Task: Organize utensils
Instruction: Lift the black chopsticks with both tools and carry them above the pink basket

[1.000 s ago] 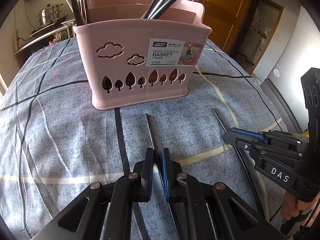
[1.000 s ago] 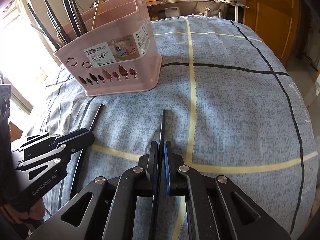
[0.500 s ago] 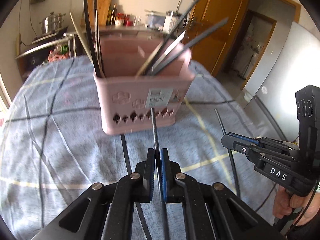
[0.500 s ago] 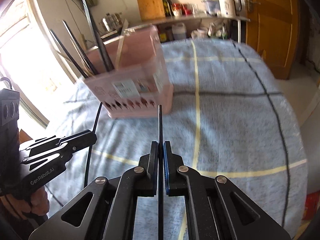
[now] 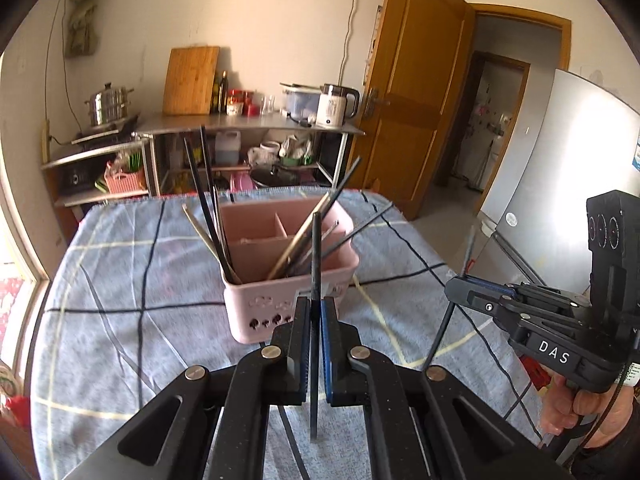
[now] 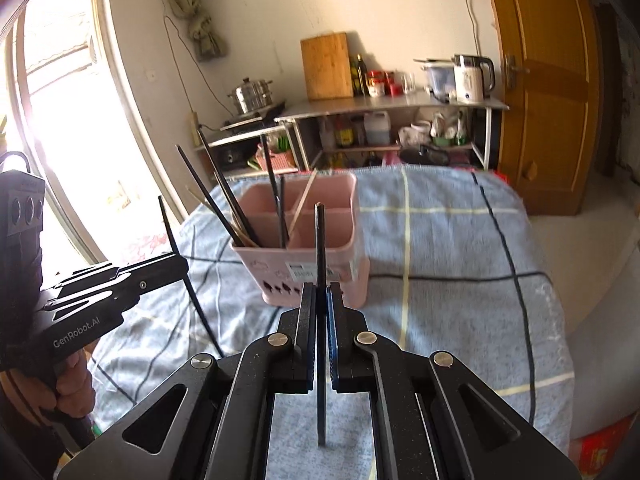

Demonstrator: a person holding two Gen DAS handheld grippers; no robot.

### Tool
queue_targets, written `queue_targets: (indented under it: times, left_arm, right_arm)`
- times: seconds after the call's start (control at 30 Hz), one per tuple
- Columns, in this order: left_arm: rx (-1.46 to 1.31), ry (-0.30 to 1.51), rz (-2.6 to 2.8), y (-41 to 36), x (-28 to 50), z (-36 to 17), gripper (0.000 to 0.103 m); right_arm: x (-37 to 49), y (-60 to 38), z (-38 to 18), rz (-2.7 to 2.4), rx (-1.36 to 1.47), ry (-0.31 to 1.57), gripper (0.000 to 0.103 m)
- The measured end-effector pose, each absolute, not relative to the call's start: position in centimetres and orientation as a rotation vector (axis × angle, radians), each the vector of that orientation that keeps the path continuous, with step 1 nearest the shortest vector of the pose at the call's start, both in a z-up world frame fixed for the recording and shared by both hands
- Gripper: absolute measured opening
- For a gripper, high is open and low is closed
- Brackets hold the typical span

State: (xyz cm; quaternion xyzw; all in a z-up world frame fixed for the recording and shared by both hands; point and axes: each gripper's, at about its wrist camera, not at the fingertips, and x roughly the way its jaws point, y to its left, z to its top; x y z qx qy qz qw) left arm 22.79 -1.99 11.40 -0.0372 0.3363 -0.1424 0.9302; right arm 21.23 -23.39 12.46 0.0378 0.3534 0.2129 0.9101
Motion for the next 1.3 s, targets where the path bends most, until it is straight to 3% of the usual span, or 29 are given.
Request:
queue_targets:
  times: [0.9, 1.3]
  left_arm:
    - [-0.049, 0.68, -0.306, -1.4, 19.4, 13.6, 0.004]
    - [-0.045, 0.633, -0.297, 0.3, 20.5, 17.2, 0.004]
  right_arm:
    - [18.5, -22.8, 14.9, 0.475, 0.031, 0.657, 0.005]
    - [19.8, -20.9, 16.9, 0.518, 0.041, 0.626, 0.005]
